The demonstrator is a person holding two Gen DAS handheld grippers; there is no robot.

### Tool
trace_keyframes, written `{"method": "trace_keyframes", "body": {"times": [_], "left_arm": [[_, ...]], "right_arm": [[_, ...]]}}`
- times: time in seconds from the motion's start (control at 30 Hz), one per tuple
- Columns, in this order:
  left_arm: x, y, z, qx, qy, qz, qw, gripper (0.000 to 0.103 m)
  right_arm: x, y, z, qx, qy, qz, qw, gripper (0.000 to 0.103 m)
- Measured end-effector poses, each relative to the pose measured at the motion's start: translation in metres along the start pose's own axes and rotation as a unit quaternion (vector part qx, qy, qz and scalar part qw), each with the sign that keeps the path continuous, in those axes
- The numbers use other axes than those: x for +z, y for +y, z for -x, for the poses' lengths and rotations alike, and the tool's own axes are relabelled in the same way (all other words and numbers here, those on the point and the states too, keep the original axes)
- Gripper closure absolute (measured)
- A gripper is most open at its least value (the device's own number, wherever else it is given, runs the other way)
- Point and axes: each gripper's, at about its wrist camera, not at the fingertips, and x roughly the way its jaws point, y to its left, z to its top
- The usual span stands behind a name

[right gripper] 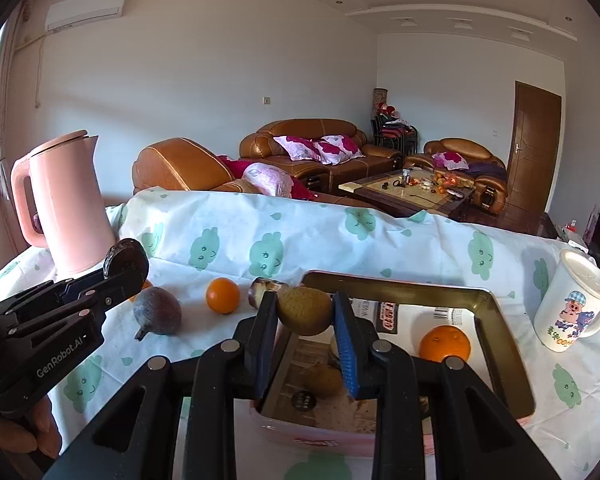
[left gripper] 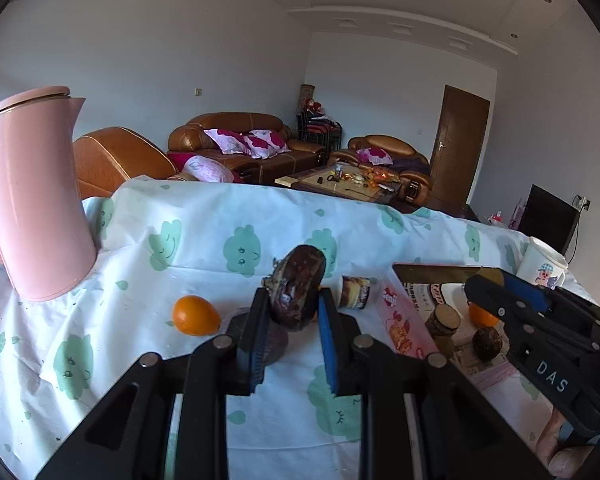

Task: Organize fruits
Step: 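Carry the tan fruit and date over the pink tin tray and release both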

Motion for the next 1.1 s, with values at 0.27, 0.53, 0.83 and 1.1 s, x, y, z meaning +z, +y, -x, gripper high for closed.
{"method": "trace_keyframes", "body": {"times": [0.27,0.53,0.83,1.1], "left_arm": [[0.004,-0.052,-0.014,-0.027,0.004,-0.031,0.9991,0.078],[0.004,-0.1,-0.035,-0.039,0.02,-0.061,0.9972,0.078],[0.008,-0.137,-0.064,-0.029,0.048,-0.08,0.9952,0.078],[0.003,-0.15,-0.079,-0.01,0.067,-0.097,0.993,0.078]], "right_arm": [[0.001,-0.044,0.001,-0.03,0.0,-0.013,0.999,0.073],[0.002,-0.087,-0.005,-0.061,0.005,-0.028,0.998,0.073],[-0.003,-0.121,-0.019,-0.077,0.035,-0.041,0.996,0.073],[-0.01,-0.131,-0.038,-0.058,0.074,-0.057,0.994,0.073]]}}
